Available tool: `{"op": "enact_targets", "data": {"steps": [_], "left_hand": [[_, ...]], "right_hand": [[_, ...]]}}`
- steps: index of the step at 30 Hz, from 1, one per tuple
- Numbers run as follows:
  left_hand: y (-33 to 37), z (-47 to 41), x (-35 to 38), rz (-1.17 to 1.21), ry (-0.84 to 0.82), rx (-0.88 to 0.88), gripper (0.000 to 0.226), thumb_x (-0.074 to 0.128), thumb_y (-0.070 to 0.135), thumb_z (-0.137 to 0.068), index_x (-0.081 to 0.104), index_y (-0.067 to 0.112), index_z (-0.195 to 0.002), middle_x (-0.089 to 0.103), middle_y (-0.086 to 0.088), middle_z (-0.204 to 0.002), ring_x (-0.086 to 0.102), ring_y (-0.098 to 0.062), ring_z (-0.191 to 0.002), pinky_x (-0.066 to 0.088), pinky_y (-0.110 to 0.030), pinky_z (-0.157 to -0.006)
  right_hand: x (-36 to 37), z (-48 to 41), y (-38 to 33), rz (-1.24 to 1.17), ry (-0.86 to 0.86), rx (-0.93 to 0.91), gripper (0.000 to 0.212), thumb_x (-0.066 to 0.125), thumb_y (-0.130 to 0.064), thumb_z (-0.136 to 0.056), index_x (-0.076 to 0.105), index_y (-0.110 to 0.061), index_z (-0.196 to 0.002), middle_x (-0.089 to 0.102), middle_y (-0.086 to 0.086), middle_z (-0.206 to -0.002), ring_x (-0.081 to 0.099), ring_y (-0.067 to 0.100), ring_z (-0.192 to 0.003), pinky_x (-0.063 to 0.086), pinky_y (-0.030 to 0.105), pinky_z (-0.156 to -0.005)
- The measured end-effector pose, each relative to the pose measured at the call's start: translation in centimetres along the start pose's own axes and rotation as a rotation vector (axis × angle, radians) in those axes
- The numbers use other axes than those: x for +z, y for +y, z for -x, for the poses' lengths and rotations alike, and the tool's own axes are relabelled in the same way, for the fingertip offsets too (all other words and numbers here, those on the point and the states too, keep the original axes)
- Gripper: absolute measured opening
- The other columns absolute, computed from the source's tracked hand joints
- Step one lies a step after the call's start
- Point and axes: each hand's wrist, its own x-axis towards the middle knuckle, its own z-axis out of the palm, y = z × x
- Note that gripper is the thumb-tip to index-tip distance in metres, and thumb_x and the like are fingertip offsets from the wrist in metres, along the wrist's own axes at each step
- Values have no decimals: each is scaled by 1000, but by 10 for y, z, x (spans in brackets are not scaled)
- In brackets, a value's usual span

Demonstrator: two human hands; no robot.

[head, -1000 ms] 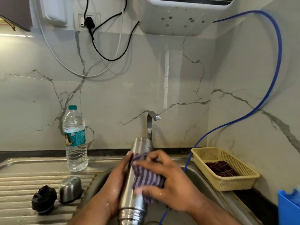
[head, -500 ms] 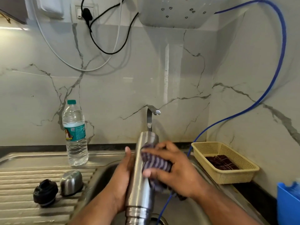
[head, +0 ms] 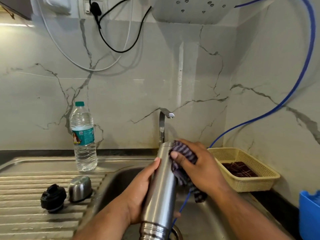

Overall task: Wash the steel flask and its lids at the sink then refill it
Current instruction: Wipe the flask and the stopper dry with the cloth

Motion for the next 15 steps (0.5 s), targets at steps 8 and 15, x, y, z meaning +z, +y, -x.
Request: {"op": "enact_targets", "data": {"steps": [8,15], "left_hand": [[14,6,-17,101,103,30,55,47,41,-95,75,-6,-95,67,-23,-75,67,-33,-59,56,-32,-54],[2,2,7,37,2,-25,82,70,70,-75,67,0,-117,65,-22,-86,67,-37,-73,59,-63,-79]], "right_hand": [[5,15,-28,112,-706,-391,53,75,-47,-83,59,-56,-133,44,-30,-117,49,-5,-116,45,19,-101],[-11,-10,24,-48,67,-83,53,77,-28,-91,56,-62,-125,59,-13,-108,62,-1,-103,48,15,-95]]}}
